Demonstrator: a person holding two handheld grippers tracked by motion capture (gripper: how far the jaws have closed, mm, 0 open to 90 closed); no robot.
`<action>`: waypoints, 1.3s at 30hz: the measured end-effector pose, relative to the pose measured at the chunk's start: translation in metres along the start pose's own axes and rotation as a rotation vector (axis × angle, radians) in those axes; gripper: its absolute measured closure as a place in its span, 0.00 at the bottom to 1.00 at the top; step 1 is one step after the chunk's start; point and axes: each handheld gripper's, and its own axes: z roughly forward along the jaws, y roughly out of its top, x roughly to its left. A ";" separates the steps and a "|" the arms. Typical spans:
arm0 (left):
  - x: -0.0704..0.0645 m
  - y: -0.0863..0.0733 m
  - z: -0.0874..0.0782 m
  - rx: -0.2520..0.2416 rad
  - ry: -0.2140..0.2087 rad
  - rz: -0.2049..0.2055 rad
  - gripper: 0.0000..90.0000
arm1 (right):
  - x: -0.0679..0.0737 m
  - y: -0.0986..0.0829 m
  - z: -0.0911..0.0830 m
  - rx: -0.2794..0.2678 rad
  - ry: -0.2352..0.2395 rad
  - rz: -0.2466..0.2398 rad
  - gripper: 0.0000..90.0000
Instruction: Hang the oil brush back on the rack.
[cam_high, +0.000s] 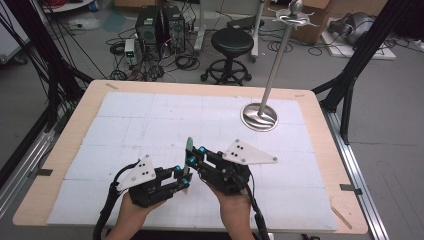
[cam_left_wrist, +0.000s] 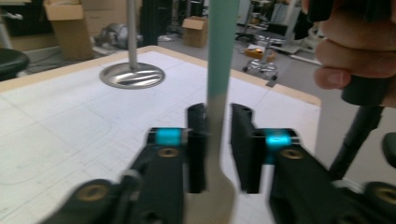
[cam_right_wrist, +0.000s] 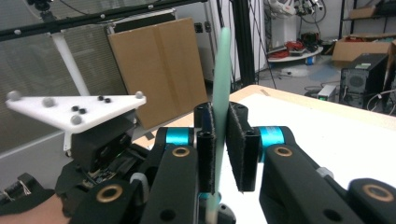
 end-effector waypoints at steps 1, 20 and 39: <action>0.002 0.000 -0.001 -0.005 -0.016 -0.006 0.71 | -0.001 0.001 -0.001 0.006 0.008 -0.010 0.92; 0.043 -0.008 -0.039 -0.068 0.033 -0.039 0.23 | -0.101 0.059 -0.027 0.051 0.059 -0.053 0.92; 0.060 -0.010 -0.060 -0.075 0.060 -0.073 0.23 | -0.173 0.120 -0.022 -0.013 -0.137 0.004 0.93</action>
